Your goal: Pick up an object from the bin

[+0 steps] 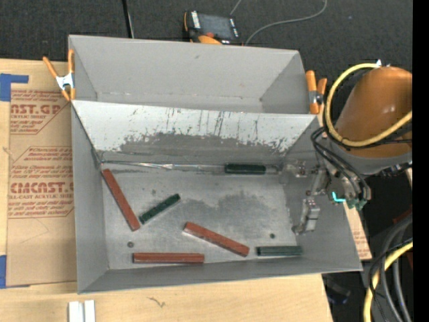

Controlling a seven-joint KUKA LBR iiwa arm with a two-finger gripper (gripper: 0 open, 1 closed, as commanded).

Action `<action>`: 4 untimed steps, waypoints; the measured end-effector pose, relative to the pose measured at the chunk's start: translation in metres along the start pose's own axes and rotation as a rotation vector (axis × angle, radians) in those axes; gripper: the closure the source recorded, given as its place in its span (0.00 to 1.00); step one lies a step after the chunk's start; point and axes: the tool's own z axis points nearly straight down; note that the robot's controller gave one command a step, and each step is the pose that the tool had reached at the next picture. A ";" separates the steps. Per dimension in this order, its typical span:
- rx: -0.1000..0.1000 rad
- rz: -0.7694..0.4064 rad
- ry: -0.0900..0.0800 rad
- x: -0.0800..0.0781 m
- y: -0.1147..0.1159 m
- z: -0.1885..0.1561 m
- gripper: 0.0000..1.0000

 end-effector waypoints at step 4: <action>0.003 -0.494 -0.014 0.005 0.095 0.156 0.00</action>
Offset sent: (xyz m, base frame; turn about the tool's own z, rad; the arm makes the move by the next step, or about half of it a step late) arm -0.0161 0.0229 -0.1452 -0.3553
